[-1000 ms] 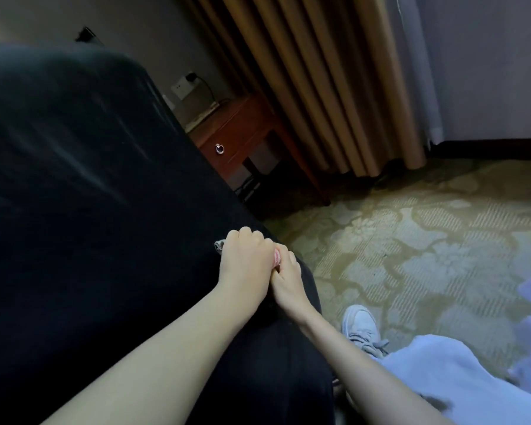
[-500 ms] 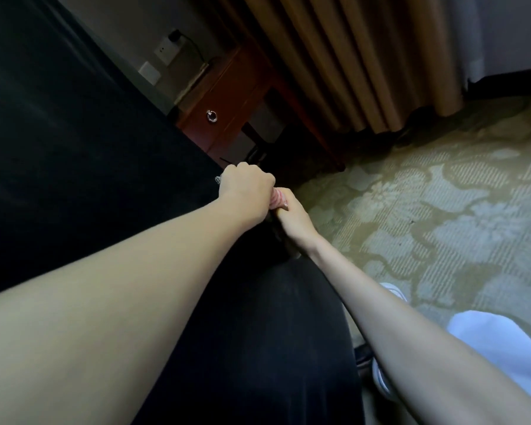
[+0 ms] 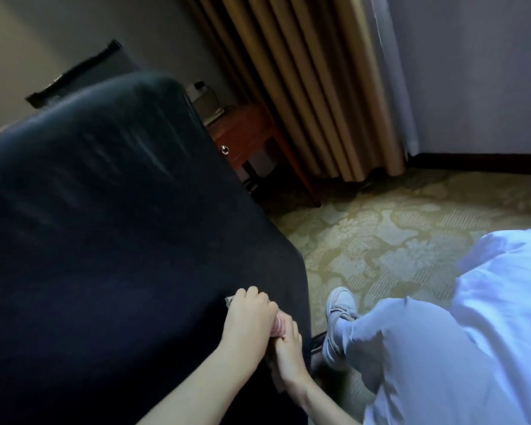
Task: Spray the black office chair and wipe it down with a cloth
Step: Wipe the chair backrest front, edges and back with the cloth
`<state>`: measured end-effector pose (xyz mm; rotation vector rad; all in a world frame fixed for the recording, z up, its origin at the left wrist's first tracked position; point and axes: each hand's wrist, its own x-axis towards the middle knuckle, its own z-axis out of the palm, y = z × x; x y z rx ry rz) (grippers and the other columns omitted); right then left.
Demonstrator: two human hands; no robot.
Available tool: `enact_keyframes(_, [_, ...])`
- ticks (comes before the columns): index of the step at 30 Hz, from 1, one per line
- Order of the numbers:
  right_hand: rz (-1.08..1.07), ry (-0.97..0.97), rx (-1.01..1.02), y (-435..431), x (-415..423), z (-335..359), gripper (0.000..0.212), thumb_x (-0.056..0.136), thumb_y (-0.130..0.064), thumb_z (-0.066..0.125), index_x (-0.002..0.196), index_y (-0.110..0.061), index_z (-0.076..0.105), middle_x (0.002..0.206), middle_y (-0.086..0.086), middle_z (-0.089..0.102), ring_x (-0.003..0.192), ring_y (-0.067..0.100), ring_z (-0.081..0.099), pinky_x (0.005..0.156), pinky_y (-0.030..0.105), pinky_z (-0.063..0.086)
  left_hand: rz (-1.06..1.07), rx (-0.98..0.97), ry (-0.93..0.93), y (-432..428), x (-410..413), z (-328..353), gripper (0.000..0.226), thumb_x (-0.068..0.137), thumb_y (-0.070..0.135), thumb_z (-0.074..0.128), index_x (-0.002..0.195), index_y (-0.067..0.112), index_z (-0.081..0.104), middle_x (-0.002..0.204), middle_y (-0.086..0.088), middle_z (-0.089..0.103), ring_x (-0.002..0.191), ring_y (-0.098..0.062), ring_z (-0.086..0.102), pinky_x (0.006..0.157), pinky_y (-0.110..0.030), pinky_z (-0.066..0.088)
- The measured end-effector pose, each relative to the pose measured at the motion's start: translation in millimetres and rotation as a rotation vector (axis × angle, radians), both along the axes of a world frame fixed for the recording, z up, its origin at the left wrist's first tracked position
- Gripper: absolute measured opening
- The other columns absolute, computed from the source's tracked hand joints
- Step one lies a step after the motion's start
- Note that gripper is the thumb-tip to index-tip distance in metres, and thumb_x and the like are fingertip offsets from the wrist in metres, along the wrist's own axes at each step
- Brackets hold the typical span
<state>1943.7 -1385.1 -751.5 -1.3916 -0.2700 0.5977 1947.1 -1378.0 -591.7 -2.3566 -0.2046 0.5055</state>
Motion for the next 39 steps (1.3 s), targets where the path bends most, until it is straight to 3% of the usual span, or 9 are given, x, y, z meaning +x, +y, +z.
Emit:
enact_keyframes(7, [0.081, 0.051, 0.030, -45.3, -95.5, 31.6, 0.034, 0.069, -0.048, 0.042, 0.102, -0.051, 0.049, 0.107, -0.012, 0.047, 0.105, 0.019, 0.049, 0.096, 0.046, 0.044, 0.005, 0.019, 0.007, -39.5, -105.3, 20.1, 0.031, 0.094, 0.015, 0.044, 0.125, 0.011, 0.046, 0.123, -0.010, 0.049, 0.115, -0.030, 0.042, 0.094, -0.038, 0.032])
enact_keyframes(10, [0.097, -0.024, 0.058, -58.9, -106.8, 52.5, 0.036, 0.070, -0.035, 0.043, 0.103, -0.043, 0.051, 0.106, -0.012, 0.047, 0.106, 0.014, 0.045, 0.097, 0.041, 0.042, -0.070, -0.020, -0.092, -45.8, -136.5, 37.7, 0.034, 0.060, 0.027, 0.080, 0.088, 0.015, 0.066, 0.085, -0.005, 0.061, 0.079, -0.025, 0.057, 0.069, -0.035, 0.044])
enact_keyframes(12, [0.060, -0.098, 0.104, -68.5, -111.9, 72.8, 0.040, 0.070, -0.030, 0.043, 0.106, -0.045, 0.051, 0.108, -0.014, 0.048, 0.107, 0.012, 0.043, 0.096, 0.034, 0.041, -0.140, 0.001, -0.170, -44.2, -155.4, 47.1, 0.036, 0.039, 0.022, 0.085, 0.068, 0.019, 0.064, 0.067, -0.001, 0.058, 0.062, -0.022, 0.054, 0.057, -0.034, 0.042])
enact_keyframes(15, [0.022, -0.248, 0.157, -77.0, -111.0, 110.2, 0.040, 0.072, -0.024, 0.042, 0.102, -0.048, 0.049, 0.105, -0.019, 0.046, 0.105, 0.008, 0.041, 0.089, 0.024, 0.038, -0.230, 0.026, -0.392, -50.4, -170.9, 70.6, 0.029, 0.049, 0.014, 0.080, 0.072, 0.018, 0.062, 0.072, -0.002, 0.060, 0.066, -0.023, 0.056, 0.065, -0.036, 0.035])
enact_keyframes(22, [-0.150, -0.651, 0.306, -96.3, -98.8, 196.4, 0.067, 0.071, 0.011, 0.057, 0.109, -0.044, 0.052, 0.106, -0.022, 0.050, 0.105, 0.016, 0.049, 0.091, 0.040, 0.044, -0.314, -0.017, -0.921, -66.8, -206.0, 133.6, 0.029, 0.071, 0.005, 0.068, 0.099, 0.014, 0.065, 0.090, -0.002, 0.062, 0.084, -0.026, 0.058, 0.072, -0.039, 0.048])
enact_keyframes(25, [-0.201, -0.828, 0.349, -104.0, -101.3, 230.2, 0.063, 0.067, 0.010, 0.060, 0.111, -0.035, 0.056, 0.110, -0.013, 0.053, 0.103, 0.019, 0.050, 0.089, 0.040, 0.044, -0.353, -0.021, -1.081, -74.1, -228.5, 153.4, 0.039, 0.082, 0.007, 0.041, 0.111, 0.011, 0.066, 0.104, -0.005, 0.066, 0.094, -0.029, 0.061, 0.076, -0.043, 0.051])
enact_keyframes(28, [-0.240, -0.997, 0.372, -108.3, -106.1, 262.8, 0.060, 0.063, 0.006, 0.065, 0.114, -0.026, 0.059, 0.112, -0.005, 0.053, 0.101, 0.021, 0.049, 0.088, 0.041, 0.043, -0.363, -0.036, -1.199, -70.5, -246.5, 168.7, 0.050, 0.080, 0.006, 0.032, 0.117, 0.009, 0.065, 0.114, -0.007, 0.065, 0.103, -0.032, 0.060, 0.083, -0.044, 0.049])
enact_keyframes(33, [-0.344, -1.176, 0.350, -103.8, -112.3, 311.0, 0.054, 0.070, -0.002, 0.062, 0.115, -0.031, 0.056, 0.115, -0.003, 0.052, 0.102, 0.024, 0.047, 0.088, 0.040, 0.040, -0.348, -0.135, -1.406, -53.6, -249.8, 191.5, 0.051, 0.075, 0.001, 0.040, 0.119, 0.010, 0.063, 0.120, -0.005, 0.062, 0.108, -0.031, 0.055, 0.092, -0.042, 0.044])
enact_keyframes(39, [-0.381, -1.228, 0.322, -96.7, -97.1, 307.2, 0.055, 0.070, -0.002, 0.052, 0.117, -0.033, 0.054, 0.120, -0.003, 0.050, 0.107, 0.020, 0.044, 0.093, 0.039, 0.040, -0.416, -0.465, -1.498, -30.5, -225.6, 178.4, 0.051, 0.069, -0.016, 0.066, 0.114, 0.008, 0.067, 0.121, -0.005, 0.064, 0.111, -0.024, 0.060, 0.100, -0.029, 0.044])
